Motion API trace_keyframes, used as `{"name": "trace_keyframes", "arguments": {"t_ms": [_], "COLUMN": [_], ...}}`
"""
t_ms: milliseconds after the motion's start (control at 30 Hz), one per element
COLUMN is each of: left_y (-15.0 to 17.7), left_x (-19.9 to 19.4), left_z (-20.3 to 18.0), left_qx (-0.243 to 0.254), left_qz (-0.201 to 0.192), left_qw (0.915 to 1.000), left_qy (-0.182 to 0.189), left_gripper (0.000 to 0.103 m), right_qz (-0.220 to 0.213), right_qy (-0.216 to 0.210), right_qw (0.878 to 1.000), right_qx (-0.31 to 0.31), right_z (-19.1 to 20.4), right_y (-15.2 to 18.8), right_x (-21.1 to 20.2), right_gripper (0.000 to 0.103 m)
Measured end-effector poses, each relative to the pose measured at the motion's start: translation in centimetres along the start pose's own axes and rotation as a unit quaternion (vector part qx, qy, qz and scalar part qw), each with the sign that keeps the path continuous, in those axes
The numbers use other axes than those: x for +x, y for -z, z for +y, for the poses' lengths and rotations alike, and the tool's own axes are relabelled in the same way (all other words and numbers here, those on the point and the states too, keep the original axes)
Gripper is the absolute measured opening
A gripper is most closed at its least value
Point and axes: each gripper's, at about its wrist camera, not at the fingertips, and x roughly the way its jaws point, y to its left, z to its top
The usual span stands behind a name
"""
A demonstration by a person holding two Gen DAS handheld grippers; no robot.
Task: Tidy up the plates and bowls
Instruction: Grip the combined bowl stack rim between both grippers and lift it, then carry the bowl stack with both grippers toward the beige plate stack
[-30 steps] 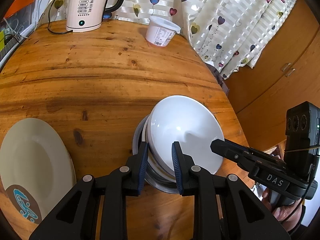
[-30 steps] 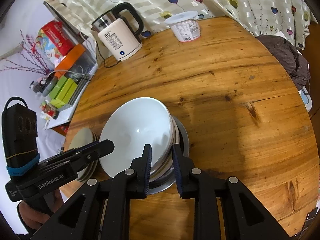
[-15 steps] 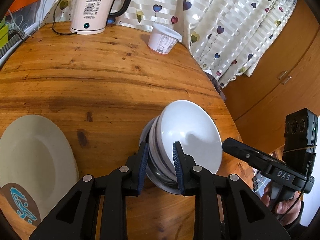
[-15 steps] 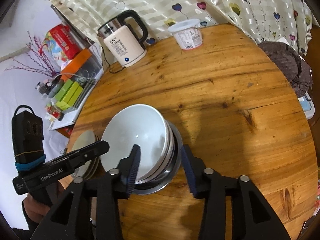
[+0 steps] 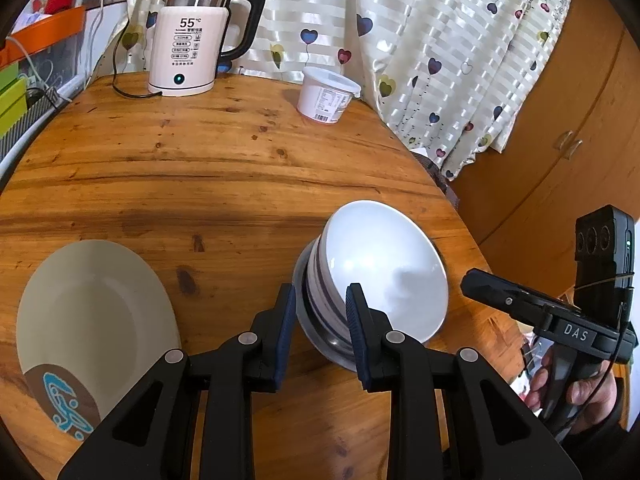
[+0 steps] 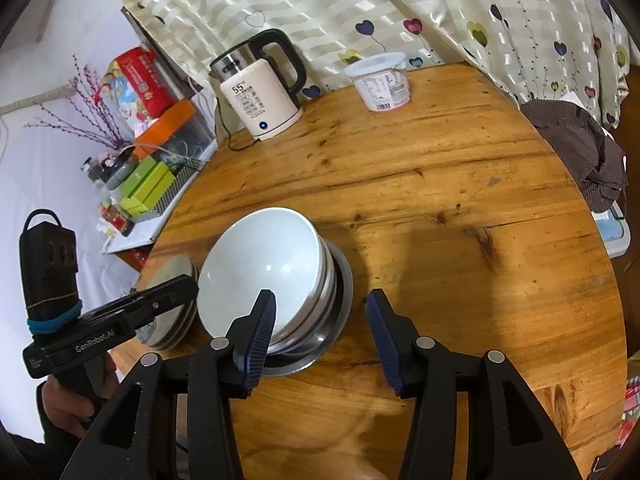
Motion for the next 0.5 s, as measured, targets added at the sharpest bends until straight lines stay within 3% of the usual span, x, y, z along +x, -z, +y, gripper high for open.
{"name": "trace_keyframes", "arguments": {"t_ms": [500], "left_y": [1.5], "left_x": [-0.7], "left_z": [1.0], "left_qx": [0.004], "left_qz": [-0.01], "left_qw": [0.9998], "left_qy": [-0.016], "left_gripper": [0.027], "right_qz": [0.016], "right_qy": [-0.034], "right_qw": [0.999], "right_qx": [0.008], "right_z": [-0.2], "right_y": [0.9], "right_x": [-0.4], "right_gripper": [0.051]}}
